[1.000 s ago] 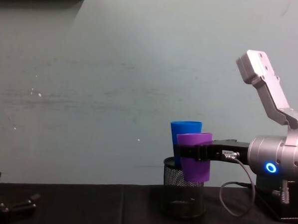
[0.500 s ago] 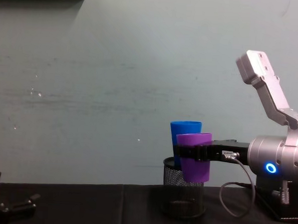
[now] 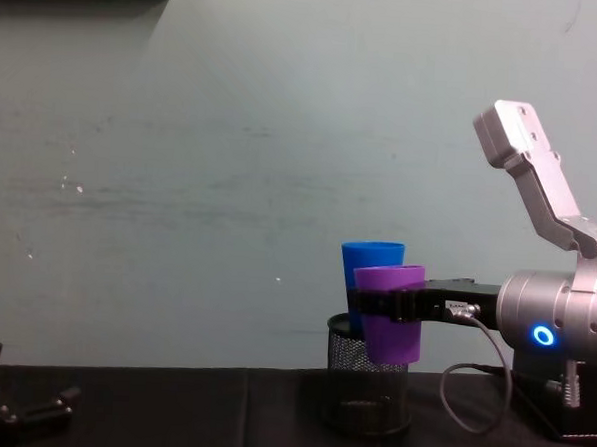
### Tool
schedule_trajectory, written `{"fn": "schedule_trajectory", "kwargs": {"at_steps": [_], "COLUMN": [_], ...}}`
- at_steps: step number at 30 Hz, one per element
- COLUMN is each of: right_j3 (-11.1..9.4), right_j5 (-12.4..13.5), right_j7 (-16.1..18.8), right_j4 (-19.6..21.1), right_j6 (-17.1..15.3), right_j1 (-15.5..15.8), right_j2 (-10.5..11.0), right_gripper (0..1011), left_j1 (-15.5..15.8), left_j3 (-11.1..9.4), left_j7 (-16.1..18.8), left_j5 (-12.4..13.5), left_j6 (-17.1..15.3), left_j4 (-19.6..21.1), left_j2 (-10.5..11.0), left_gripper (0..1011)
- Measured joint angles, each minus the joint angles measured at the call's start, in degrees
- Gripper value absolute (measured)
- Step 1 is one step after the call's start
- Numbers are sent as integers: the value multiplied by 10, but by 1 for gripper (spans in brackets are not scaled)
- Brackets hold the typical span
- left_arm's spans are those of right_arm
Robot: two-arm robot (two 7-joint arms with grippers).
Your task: Pick up one cup with a gripper and tap it against the other cup.
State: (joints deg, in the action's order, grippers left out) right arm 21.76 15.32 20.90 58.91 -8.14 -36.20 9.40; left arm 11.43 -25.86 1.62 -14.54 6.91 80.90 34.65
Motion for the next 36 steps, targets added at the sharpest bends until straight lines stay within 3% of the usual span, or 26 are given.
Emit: {"fn": "schedule_trajectory", "kwargs": {"at_steps": [36], "right_j3": [0], "right_j5": [0], "right_j7": [0], "right_j4": [0], "right_j6": [0], "right_j1": [0], "right_j2": [0], "right_gripper": [735], "left_j1": [0], "left_j3": [0], "left_j7": [0], "left_j5": [0], "left_j6": [0], "left_j4": [0], "left_j2": [0], "left_gripper": [1000]}}
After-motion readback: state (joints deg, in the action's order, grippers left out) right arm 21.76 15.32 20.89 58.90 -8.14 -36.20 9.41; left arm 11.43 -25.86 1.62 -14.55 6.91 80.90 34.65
